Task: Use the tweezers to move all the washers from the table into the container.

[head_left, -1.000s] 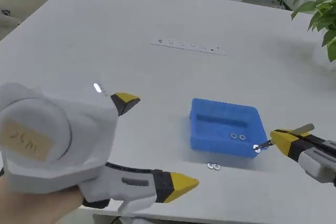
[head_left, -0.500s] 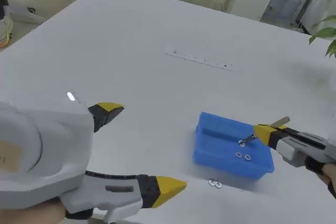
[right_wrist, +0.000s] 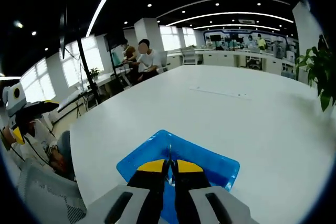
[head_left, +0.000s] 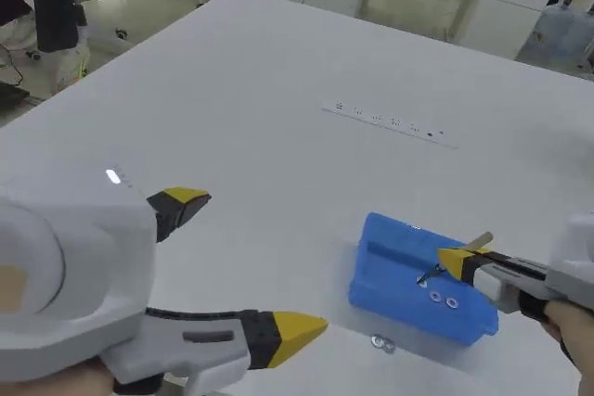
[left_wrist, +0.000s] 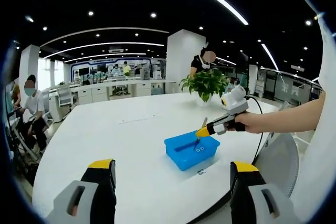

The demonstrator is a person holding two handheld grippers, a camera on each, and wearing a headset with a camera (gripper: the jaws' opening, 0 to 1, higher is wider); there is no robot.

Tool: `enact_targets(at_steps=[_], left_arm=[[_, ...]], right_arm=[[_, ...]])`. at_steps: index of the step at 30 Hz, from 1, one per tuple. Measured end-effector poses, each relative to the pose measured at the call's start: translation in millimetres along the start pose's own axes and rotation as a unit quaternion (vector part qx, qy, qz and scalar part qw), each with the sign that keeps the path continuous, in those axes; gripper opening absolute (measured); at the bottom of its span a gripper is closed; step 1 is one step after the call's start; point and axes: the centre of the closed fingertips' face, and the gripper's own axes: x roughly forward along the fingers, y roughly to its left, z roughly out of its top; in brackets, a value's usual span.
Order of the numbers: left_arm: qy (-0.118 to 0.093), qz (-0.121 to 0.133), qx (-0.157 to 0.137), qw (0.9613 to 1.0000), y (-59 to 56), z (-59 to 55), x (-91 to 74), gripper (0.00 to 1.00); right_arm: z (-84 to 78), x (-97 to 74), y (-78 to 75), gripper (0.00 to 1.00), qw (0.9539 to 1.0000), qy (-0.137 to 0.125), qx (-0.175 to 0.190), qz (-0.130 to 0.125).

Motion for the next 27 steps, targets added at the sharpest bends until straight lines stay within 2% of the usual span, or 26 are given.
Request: enact_targets(at_steps=[7, 14, 20, 22, 27], left_arm=[[0.004, 0.011, 0.003, 0.9999, 0.7, 3.2, 6.7, 0.92], [0.004, 0.004, 0.008, 1.0000, -0.9, 6.8, 15.8, 0.92], [0.006, 0.000, 0.009, 0.9999, 1.0, 6.0, 16.3, 0.92], [0.007, 0.001, 0.009, 0.9999, 2.6, 5.8, 15.6, 0.92], [0.002, 0.002, 0.005, 1.0000, 7.4, 6.1, 12.9, 0.91]], right_arm=[[-10.3, 6.9, -3.6, 0.02, 0.9998, 0.016, -0.007, 0.009], [-9.3, 6.5, -1.7, 0.02, 0.9995, 0.019, -0.019, 0.016], [-11.7, 8.4, -2.3, 0.03, 0.9993, 0.025, -0.024, 0.014], [-10.0, 6.2, -0.3, 0.03, 0.9994, 0.021, -0.022, 0.015], [9.6, -7.3, 12.1, 0.03, 0.9993, -0.022, -0.011, 0.027]])
